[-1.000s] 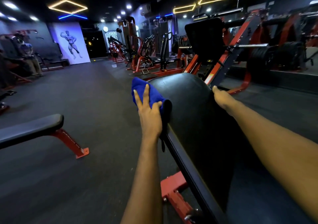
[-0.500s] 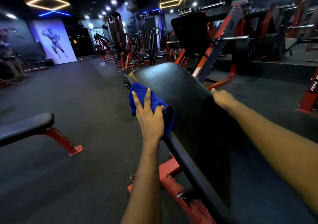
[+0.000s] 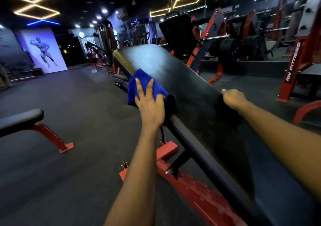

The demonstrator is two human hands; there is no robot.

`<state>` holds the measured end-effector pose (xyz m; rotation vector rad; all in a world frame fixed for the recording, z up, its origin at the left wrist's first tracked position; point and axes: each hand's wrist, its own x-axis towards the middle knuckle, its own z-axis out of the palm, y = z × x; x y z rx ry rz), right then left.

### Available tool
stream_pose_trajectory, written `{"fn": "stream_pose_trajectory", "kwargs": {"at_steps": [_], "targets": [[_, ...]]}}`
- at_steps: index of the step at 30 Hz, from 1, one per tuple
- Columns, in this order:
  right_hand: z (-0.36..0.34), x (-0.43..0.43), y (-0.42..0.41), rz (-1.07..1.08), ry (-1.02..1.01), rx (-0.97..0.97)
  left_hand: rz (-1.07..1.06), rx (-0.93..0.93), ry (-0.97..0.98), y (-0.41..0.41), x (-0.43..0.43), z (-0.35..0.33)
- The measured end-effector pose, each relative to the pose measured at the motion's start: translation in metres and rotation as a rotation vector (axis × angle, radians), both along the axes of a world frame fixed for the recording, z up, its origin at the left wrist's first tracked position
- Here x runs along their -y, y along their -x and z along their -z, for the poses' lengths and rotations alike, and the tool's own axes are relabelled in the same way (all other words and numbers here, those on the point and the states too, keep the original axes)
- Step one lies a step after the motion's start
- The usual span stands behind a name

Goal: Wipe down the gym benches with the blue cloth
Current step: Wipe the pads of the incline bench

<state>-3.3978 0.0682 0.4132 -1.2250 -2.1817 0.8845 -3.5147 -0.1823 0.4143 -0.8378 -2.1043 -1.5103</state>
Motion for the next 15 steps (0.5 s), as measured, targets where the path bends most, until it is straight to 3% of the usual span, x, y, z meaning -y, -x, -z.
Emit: {"fn": "stream_pose_trajectory", "kwargs": {"at_steps": [4, 9, 15], "targets": [[0.030, 0.006, -0.065, 0.086, -0.007, 0.022, -0.018, 0.073, -0.108, -0.058, -0.006, 0.022], [0.053, 0.004, -0.105, -0.021, 0.012, 0.026, 0.118, 0.036, -0.107, -0.174, 0.002, 0.093], [0.061, 0.002, -0.112, -0.103, -0.027, -0.032, -0.009, 0.107, -0.028, -0.098, -0.011, 0.039]]}}
